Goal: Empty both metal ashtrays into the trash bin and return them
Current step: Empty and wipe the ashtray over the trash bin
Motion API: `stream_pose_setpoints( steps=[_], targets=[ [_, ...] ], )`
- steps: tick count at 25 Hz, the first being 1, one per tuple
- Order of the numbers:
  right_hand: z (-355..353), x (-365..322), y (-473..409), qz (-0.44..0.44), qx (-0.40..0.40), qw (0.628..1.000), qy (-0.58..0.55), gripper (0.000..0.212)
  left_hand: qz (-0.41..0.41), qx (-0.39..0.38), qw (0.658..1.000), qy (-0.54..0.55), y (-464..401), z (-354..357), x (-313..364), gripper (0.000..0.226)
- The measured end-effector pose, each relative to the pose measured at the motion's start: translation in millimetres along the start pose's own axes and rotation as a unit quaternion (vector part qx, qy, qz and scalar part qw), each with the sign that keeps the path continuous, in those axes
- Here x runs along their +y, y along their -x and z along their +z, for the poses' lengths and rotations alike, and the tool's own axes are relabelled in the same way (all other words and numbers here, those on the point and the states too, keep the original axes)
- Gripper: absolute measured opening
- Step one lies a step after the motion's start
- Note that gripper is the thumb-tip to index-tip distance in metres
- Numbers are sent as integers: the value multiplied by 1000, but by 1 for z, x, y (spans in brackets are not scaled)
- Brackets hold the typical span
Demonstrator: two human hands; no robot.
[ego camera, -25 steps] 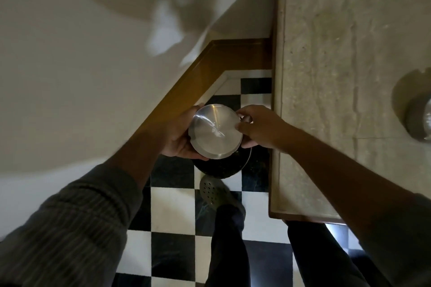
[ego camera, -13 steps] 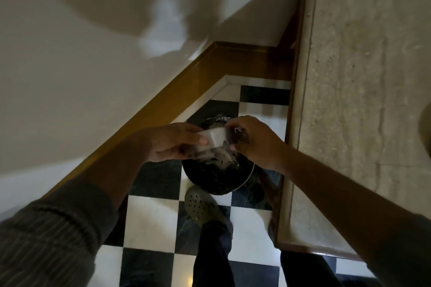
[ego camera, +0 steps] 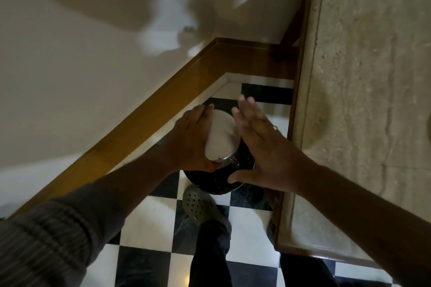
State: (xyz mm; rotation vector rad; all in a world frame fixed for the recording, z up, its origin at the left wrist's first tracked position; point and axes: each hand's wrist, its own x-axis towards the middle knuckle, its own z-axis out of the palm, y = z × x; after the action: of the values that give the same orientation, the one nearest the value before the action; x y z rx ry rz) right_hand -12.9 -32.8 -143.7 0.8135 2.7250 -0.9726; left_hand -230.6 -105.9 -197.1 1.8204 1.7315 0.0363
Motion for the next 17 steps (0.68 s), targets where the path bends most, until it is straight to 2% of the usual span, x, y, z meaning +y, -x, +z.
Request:
stream_pose_setpoints(
  steps=[3,4,5,6,7,8,9,10,11,12,14,16,17],
  targets=[
    [-9,-20,11,-70,213,973,46,124,13,34,999,-1,11,7,-3,138],
    [-5,-25,13,-87,249,963,52,123,18,45,999,9,13,9,-1,137],
    [1,-28,15,-100,247,961,68,123,21,57,998,24,14,10,2,136],
    [7,-30,17,-105,190,971,97,126,22,71,996,40,15,8,5,132],
    [12,-31,17,-102,79,983,134,132,24,87,995,52,15,7,8,129],
    [16,-31,16,-91,-43,981,169,138,28,97,993,56,15,5,12,128],
    [19,-31,16,-75,-128,971,185,140,30,96,993,58,16,3,16,129],
    [19,-30,14,-64,-157,968,186,140,25,93,994,58,18,2,18,129],
    [16,-30,10,-62,-147,970,183,140,16,94,994,56,19,1,19,128],
    [11,-30,7,-69,-107,976,177,140,12,94,994,50,20,1,19,126],
    [1,-32,4,-95,37,985,142,136,23,82,996,27,19,-1,17,119],
    [-2,-40,2,-109,190,971,94,130,24,64,997,23,18,-3,13,122],
    [0,-41,2,-102,225,965,92,128,20,61,998,28,17,-3,13,123]
  ],
)
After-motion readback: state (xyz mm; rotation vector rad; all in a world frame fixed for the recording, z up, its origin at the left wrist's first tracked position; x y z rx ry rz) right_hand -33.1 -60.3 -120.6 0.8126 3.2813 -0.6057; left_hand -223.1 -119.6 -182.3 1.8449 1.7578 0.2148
